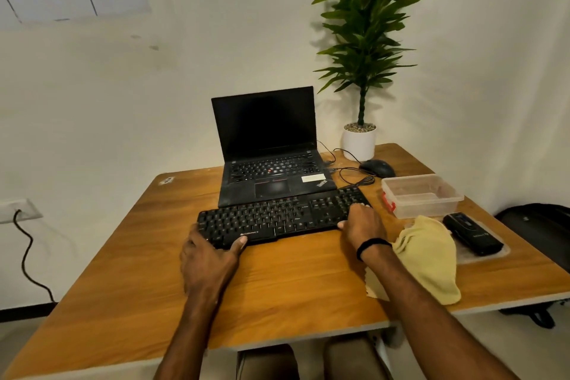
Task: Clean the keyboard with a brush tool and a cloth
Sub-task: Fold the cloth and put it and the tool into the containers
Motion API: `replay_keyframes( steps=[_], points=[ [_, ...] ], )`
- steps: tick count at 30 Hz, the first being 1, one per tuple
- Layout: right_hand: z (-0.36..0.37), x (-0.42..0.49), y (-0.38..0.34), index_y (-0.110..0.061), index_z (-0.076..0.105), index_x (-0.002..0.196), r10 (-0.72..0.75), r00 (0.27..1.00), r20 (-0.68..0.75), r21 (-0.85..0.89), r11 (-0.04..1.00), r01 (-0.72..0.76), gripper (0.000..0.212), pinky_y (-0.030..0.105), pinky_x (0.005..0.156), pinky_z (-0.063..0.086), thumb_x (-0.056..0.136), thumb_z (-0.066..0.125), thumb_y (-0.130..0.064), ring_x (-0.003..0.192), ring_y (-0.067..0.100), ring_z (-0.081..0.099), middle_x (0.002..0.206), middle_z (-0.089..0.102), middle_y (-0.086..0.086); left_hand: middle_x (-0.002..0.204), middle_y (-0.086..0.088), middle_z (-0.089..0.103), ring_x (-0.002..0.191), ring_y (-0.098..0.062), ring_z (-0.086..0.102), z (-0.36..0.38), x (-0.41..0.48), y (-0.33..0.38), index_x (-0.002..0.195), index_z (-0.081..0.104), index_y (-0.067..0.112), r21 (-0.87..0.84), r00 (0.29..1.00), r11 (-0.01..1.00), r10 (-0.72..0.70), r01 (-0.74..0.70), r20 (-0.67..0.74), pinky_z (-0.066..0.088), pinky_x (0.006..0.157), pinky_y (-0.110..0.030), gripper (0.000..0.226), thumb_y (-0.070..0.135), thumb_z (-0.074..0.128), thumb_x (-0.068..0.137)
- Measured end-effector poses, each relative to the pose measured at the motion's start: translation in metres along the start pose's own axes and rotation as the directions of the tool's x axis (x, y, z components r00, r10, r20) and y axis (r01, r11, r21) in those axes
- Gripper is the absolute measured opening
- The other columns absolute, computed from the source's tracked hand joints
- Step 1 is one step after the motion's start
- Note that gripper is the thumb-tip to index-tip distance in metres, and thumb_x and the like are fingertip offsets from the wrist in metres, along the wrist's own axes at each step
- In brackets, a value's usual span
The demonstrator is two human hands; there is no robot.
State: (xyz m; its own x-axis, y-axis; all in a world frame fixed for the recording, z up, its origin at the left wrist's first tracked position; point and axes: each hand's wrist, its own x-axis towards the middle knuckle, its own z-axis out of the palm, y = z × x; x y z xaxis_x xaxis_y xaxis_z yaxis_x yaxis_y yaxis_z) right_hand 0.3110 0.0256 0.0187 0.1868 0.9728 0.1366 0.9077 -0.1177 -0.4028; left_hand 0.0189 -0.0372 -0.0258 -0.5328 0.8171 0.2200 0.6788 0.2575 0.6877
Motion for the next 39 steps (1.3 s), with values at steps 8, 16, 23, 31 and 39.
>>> replay_keyframes(
  steps=[8,16,23,31,39],
  points=[
    [0.002,0.012,-0.007,-0.009,0.067,0.105,0.008,1.000,-0.005,-0.028,1.000,-0.008,0.026,0.040,0.089,0.054,0.088,0.073,-0.027,0.105,0.029,0.063,0.109,0.069,0.013,0.149,-0.026,0.044,0.138,-0.043,0.042,0.006,0.013,0.000,0.155,0.021,0.010,0.002,1.000,1.000,0.014,-0.014,-0.024,0.041,0.113,-0.056,0.123,0.079,0.074,0.069],
    [-0.012,0.013,-0.001,-0.009,0.067,0.105,0.044,0.995,-0.090,0.219,0.975,-0.024,0.028,0.033,0.078,0.056,0.087,0.073,-0.029,0.091,0.023,0.065,0.100,0.070,0.009,0.146,-0.028,0.044,0.135,-0.043,0.041,0.004,0.004,0.002,0.152,0.026,0.006,0.104,0.993,0.992,0.087,-0.077,-0.086,0.040,0.112,-0.055,0.113,0.077,0.071,0.075],
    [-0.085,-0.002,0.046,-0.011,0.070,0.107,0.242,0.904,-0.353,0.509,0.860,-0.032,0.034,0.032,0.080,0.049,0.088,0.067,-0.040,0.092,0.027,0.063,0.098,0.071,0.009,0.129,-0.028,0.053,0.118,-0.043,0.049,0.013,-0.018,0.020,0.136,0.050,0.003,0.157,0.916,0.922,0.375,-0.353,-0.141,0.048,0.095,-0.055,0.064,0.032,0.079,0.086],
    [-0.100,-0.012,0.098,-0.020,0.044,0.132,0.262,0.965,-0.013,0.073,0.963,-0.260,0.060,0.048,0.110,0.033,0.083,0.072,-0.039,0.129,0.041,0.035,0.138,0.038,0.023,0.118,-0.017,0.056,0.107,-0.032,0.052,0.036,-0.047,0.050,0.129,0.056,0.008,0.064,0.841,0.847,0.532,-0.528,-0.098,0.050,0.087,-0.048,0.048,0.022,0.077,0.088],
    [-0.080,-0.010,0.105,-0.015,0.063,0.122,0.255,0.967,0.013,-0.113,0.961,-0.252,0.037,0.045,0.101,0.041,0.091,0.065,-0.035,0.123,0.040,0.043,0.127,0.060,0.017,0.112,0.005,0.057,0.101,-0.011,0.054,0.056,-0.083,0.097,0.118,0.059,0.023,-0.239,0.848,0.842,0.518,-0.483,0.112,0.050,0.087,-0.035,0.024,0.032,0.066,0.097]
  ],
)
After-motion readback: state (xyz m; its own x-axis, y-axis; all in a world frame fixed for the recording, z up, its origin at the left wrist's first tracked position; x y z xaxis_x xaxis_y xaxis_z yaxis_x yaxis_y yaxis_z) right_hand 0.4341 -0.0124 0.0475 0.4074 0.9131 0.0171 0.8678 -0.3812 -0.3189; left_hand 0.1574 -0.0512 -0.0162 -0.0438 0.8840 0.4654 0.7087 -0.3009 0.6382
